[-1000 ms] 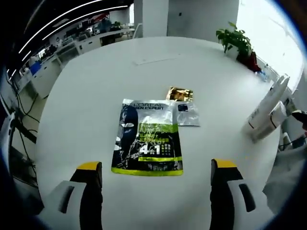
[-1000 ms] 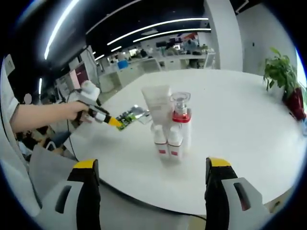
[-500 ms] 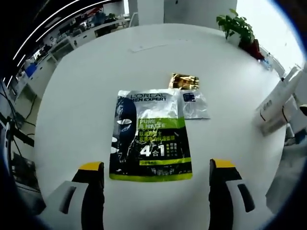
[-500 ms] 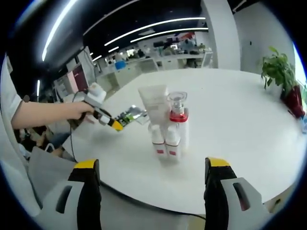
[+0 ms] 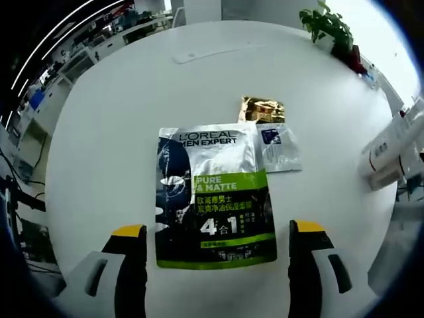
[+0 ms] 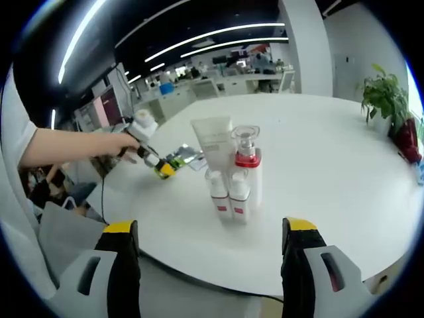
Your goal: Arrange the skincare products in the storage area until every visible bottle or jar stands upright without overlapping.
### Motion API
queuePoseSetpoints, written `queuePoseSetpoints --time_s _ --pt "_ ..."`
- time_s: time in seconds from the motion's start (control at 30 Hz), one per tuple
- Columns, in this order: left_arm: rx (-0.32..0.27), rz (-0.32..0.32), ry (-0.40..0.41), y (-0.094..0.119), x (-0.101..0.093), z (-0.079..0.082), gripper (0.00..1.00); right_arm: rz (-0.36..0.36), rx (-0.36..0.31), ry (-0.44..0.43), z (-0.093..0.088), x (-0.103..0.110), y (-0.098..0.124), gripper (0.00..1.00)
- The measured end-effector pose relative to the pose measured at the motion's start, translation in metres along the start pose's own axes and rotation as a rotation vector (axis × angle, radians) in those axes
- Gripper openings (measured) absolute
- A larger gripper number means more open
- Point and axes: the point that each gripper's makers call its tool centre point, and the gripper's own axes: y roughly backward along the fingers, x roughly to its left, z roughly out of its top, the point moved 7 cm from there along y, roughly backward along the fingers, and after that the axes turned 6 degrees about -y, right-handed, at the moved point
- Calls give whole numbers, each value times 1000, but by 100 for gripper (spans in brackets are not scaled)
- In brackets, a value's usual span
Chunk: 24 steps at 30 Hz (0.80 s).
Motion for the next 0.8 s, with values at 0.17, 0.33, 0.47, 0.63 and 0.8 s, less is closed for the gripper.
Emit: queuePoseSetpoints --time_s 0.17,0.33,0.47,0.63,0.8 --pt "41 5 -16 -6 0 2 82 2 6 -1 -1 0 0 88" --pt "51 1 -5 -6 2 4 81 3 9 3 -1 1 -1 88" --pt "55 2 10 -5 5 5 74 2 10 4 -1 1 -1 87" --pt "64 -4 -4 -4 2 6 72 1 8 8 -1 1 -1 87" --pt "68 -12 -22 -3 -2 7 65 -1 8 9 -1 1 -1 87"
